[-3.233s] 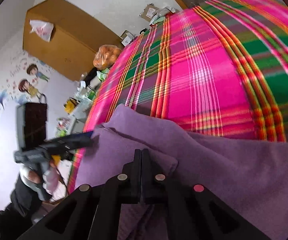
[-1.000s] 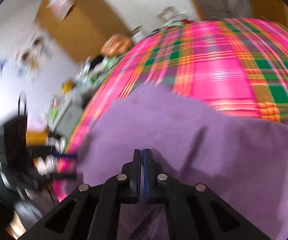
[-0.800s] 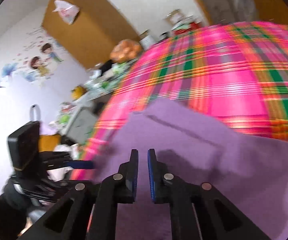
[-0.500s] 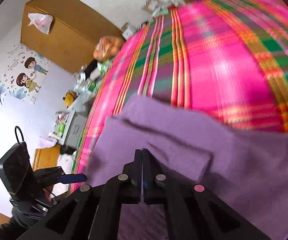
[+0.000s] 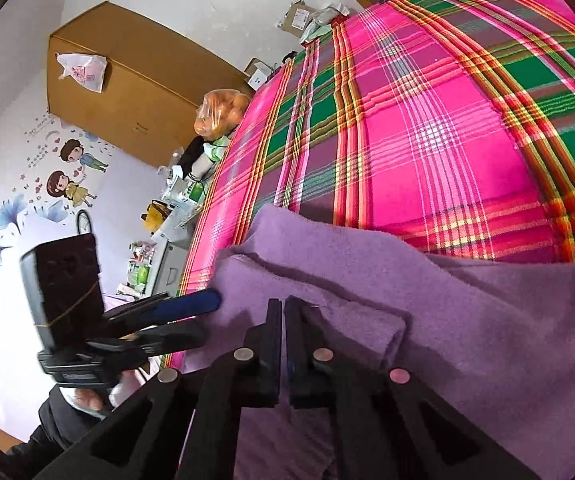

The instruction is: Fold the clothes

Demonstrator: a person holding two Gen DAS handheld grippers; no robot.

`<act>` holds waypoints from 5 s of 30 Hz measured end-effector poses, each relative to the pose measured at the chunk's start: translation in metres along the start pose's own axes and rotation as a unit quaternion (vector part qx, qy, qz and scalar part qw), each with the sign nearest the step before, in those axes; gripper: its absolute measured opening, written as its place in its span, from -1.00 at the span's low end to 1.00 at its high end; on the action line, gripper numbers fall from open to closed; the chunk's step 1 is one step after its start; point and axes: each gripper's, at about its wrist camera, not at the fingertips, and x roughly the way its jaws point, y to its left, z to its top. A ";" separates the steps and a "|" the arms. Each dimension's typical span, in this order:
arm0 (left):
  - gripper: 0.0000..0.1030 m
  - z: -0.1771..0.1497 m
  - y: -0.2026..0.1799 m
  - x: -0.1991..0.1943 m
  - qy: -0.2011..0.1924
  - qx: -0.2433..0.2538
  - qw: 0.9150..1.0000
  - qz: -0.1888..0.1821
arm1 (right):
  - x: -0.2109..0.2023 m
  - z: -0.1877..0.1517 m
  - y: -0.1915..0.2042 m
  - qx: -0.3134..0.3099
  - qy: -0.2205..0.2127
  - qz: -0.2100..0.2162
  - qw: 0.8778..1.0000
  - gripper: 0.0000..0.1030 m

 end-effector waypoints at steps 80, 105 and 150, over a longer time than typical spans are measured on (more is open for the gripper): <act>-0.11 -0.079 -0.041 -0.017 0.080 0.099 0.987 0.097 | -0.029 -0.005 0.001 -0.043 -0.028 -0.052 0.997 -0.94; -0.10 -0.062 -0.042 -0.023 0.031 0.052 0.984 0.165 | -0.037 -0.082 0.040 -0.167 0.005 -0.025 0.986 -0.71; -0.09 -0.091 -0.055 -0.049 0.031 0.095 0.984 0.148 | -0.071 -0.119 0.056 -0.266 -0.031 -0.074 0.961 -0.76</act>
